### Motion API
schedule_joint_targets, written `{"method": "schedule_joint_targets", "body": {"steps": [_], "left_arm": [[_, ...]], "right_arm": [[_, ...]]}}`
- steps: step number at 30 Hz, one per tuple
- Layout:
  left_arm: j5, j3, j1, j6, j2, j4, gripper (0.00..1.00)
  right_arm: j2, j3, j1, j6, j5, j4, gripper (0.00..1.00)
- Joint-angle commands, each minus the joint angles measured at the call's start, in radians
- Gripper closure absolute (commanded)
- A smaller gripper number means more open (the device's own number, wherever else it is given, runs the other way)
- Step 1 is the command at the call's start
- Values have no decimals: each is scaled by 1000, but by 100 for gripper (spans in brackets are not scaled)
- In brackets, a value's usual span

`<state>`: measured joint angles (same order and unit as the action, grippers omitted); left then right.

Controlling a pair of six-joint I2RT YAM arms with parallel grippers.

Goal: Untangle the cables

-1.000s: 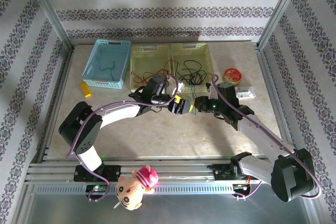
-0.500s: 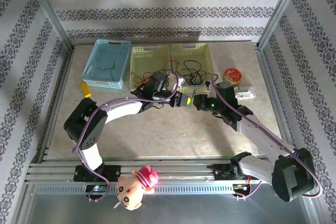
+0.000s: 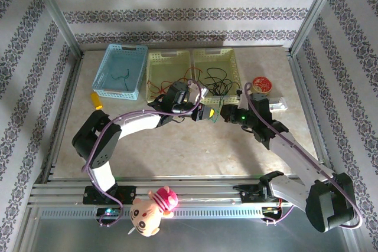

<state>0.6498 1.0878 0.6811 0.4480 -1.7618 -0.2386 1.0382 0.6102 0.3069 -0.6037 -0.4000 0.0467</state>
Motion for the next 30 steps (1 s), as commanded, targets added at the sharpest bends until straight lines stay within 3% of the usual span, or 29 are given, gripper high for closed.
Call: {"method": "schedule_joint_targets", "body": {"steps": [1,13,21,27,29,30], "left_arm": [[-51,5,-8,-60,27,84,100],[39,5,-5,-150,-5,229,100],[111,39,13,-196,-26,262,100],[152,47,20,-209,-25,263,100],[148,31,19,-190,-10,238,100],[145,17,17,-177,1,215,100]], "right_arm": [[-38,-17,-50,-29,-21,-38,92],[-9,69,-98,7,-120,-19,92],[125,182,30,41,-99,-47,92],[237,269,84,-46,-105,-177,92],[260,296,87,-67,-111,-191,84],[264,306,87,-72,-107,-189,69]]}}
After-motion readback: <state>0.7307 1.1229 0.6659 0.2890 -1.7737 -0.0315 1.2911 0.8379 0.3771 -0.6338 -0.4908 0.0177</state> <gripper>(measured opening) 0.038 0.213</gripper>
